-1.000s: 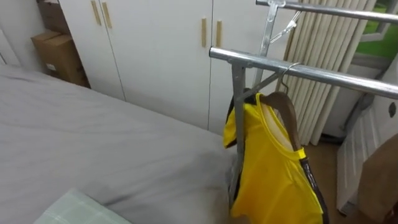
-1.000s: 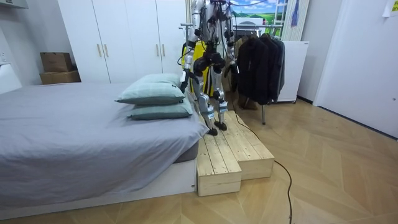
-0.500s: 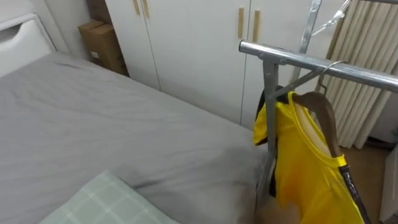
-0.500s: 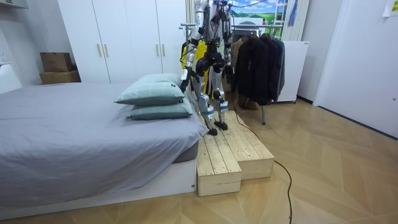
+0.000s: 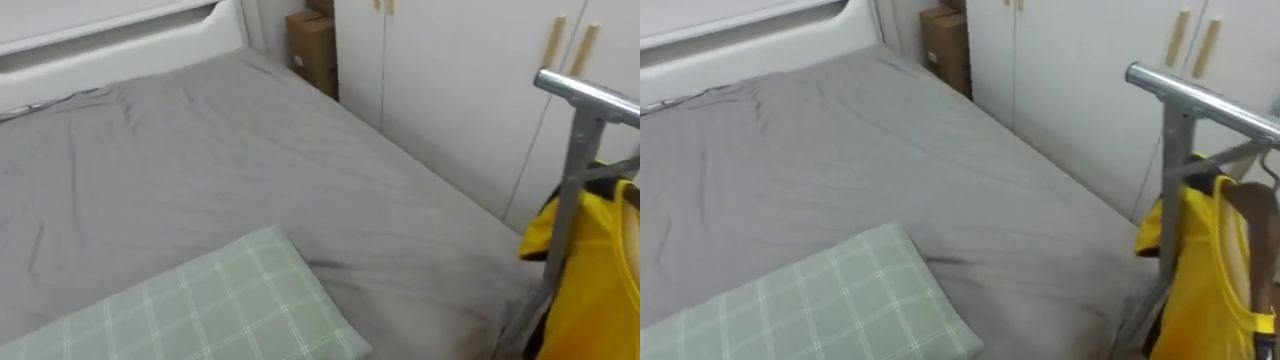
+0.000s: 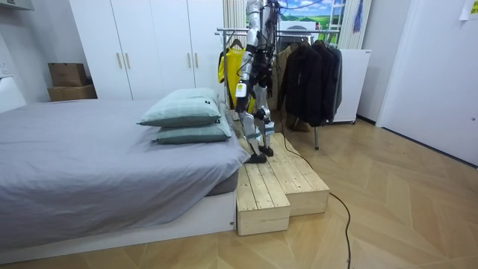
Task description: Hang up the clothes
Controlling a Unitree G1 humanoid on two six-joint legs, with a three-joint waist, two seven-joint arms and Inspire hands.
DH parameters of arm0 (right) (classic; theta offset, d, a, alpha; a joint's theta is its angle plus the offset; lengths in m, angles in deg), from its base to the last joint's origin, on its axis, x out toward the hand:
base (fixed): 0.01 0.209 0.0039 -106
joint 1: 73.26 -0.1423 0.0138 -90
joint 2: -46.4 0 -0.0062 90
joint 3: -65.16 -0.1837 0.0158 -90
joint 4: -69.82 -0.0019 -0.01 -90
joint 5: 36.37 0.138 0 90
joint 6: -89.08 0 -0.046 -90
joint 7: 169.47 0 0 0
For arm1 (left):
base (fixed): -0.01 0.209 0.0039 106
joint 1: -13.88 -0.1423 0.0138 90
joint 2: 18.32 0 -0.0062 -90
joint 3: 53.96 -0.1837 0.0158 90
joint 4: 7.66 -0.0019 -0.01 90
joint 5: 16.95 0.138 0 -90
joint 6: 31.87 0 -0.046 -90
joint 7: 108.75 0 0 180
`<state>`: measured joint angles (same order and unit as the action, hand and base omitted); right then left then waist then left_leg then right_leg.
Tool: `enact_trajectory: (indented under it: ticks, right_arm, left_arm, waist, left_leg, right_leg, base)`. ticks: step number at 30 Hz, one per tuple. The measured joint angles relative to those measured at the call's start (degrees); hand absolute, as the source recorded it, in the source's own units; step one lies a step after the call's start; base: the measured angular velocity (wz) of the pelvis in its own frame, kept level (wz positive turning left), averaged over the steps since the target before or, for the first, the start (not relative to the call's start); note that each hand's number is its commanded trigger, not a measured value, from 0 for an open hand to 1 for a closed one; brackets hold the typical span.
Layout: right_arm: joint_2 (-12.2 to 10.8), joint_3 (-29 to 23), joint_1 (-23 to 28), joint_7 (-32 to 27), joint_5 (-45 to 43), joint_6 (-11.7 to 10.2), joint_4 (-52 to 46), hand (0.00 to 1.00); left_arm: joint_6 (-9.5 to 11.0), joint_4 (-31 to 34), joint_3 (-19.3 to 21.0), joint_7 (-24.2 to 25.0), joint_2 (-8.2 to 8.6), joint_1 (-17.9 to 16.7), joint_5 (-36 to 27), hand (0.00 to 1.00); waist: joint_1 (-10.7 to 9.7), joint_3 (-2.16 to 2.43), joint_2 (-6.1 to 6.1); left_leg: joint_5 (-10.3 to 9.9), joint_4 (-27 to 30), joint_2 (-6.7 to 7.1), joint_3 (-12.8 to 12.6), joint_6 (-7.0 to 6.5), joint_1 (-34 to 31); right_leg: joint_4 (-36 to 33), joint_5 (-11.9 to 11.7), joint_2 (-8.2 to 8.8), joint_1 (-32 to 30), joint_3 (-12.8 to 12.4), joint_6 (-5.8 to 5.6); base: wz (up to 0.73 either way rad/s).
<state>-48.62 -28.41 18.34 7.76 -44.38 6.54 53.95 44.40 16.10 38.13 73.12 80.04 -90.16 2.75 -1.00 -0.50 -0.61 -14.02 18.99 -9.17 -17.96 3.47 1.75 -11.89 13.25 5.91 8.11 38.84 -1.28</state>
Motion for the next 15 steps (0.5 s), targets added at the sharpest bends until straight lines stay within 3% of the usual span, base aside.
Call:
enact_trajectory:
  ticks: [2, 5, 10, 12, 15]
  right_arm:
    - [0.04, -0.25, -0.30, -0.05, 1.46, -0.10, -0.06, 0.00]
    - [0.04, -0.20, -0.34, -0.17, 5.78, -0.54, -0.51, 0.00]
    - [0.34, -3.36, 0.31, -0.12, 9.63, -0.39, -0.58, 0.00]
    - [0.47, -5.33, 1.11, 0.18, 10.28, -0.48, -0.55, 0.00]
    - [0.35, -6.57, 1.89, 0.63, 10.54, -0.37, -0.47, 0.00]
  left_arm:
    - [0.26, 0.93, -0.04, 0.31, -0.02, 0.22, 0.08, 0.00]
    - [1.37, 1.03, -0.18, 0.43, -0.14, 1.60, 0.07, 0.00]
    - [1.77, 1.87, 0.08, 0.44, -0.80, 2.89, 0.64, 0.00]
    - [1.72, 1.84, 0.20, 0.50, -1.80, 3.35, 0.18, 0.00]
    - [1.56, 1.82, 2.29, 0.47, -2.60, 3.42, -0.08, 0.00]
  waist:
    - [-0.13, 0.10, 0.26]
    - [-0.19, -0.14, 0.20]
    - [-0.27, -0.13, -0.62]
    - [-0.63, -0.09, -0.70]
    - [-2.01, 0.04, -0.45]
  left_leg:
    - [-0.01, -1.74, 1.00, 1.15, 0.02, -0.14]
    - [-0.09, -2.33, 2.07, 2.46, -0.25, -1.06]
    - [-0.16, -2.24, 4.46, 4.27, -2.56, -1.33]
    - [0.04, -2.23, 5.89, 5.10, -3.59, -1.43]
    - [-0.34, -1.57, 7.24, 7.07, -4.80, -1.93]
  right_leg:
    - [0.10, -0.38, 0.23, -0.06, -0.92, -0.61]
    - [-0.13, -1.18, 1.29, -0.25, -3.27, -1.56]
    - [-5.93, -1.44, 4.18, -1.75, -4.81, -1.92]
    - [-8.30, -1.54, 5.52, -2.75, -8.14, -2.07]
    - [-5.05, -2.15, 5.34, -1.10, -10.96, -3.15]
  base:
    - [0.58]
    - [0.35]
    - [0.26]
    - [0.25]
    - [0.28]
